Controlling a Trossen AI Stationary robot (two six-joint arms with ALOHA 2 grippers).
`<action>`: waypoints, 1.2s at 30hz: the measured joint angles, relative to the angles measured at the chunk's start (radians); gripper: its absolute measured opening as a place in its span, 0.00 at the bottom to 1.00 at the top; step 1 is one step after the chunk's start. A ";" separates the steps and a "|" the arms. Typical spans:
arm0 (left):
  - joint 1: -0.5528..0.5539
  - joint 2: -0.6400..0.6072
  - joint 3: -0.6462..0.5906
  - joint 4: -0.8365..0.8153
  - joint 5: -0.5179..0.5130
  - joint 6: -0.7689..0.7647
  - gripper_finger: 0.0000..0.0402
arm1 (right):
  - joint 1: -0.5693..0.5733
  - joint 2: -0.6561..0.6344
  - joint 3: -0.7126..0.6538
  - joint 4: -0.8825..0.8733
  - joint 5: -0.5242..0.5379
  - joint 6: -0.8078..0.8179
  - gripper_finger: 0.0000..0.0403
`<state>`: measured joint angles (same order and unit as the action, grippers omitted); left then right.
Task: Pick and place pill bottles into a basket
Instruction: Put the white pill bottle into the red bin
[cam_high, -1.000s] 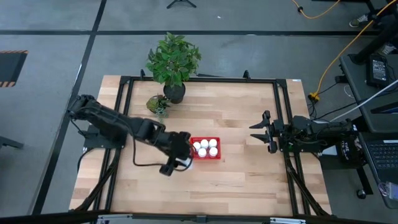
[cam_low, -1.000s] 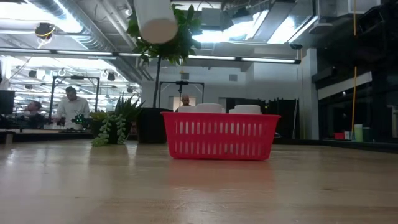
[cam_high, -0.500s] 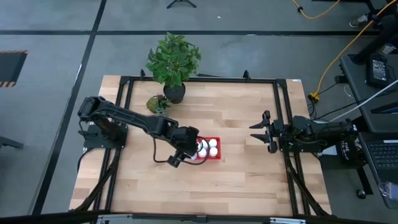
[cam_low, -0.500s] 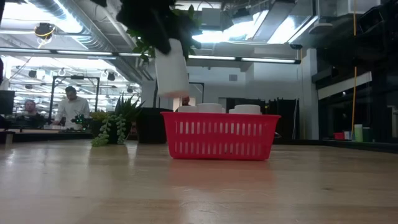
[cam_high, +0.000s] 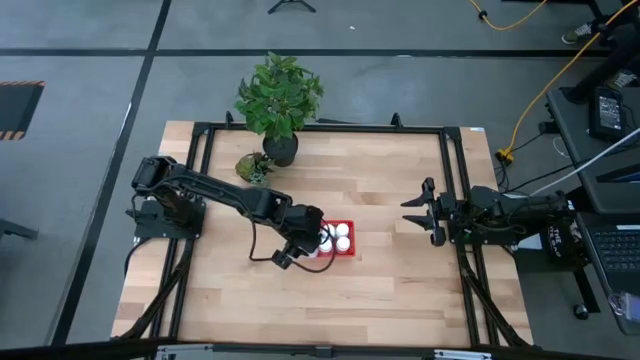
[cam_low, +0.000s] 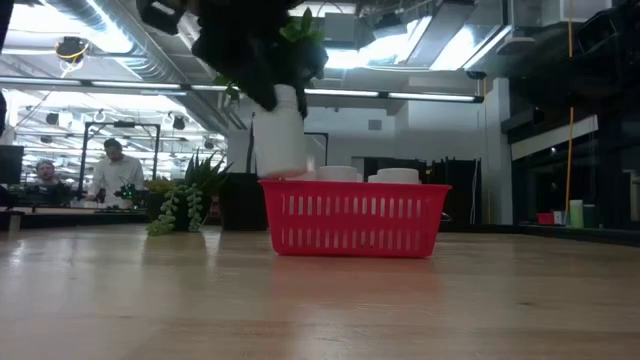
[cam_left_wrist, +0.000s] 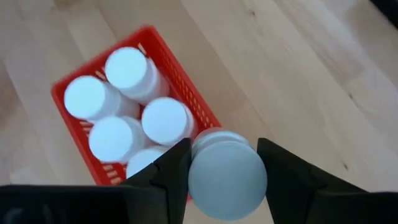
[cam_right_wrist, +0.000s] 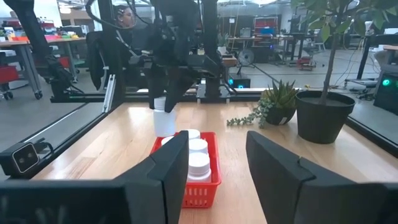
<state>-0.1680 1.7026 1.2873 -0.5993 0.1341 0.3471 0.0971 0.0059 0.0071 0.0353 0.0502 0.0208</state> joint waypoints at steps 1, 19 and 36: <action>0.000 0.001 -0.001 -0.002 0.001 0.000 0.39 | 0.000 0.000 0.000 0.000 0.000 0.000 0.40; 0.056 0.008 0.000 0.015 0.013 0.025 0.39 | 0.000 0.000 0.000 0.000 0.000 0.000 0.40; 0.059 0.008 -0.025 0.026 0.022 0.032 0.39 | 0.000 0.000 0.000 0.000 0.000 0.000 0.40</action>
<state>-0.1089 1.7103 1.2619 -0.5734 0.1558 0.3788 0.0970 0.0059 0.0071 0.0353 0.0502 0.0208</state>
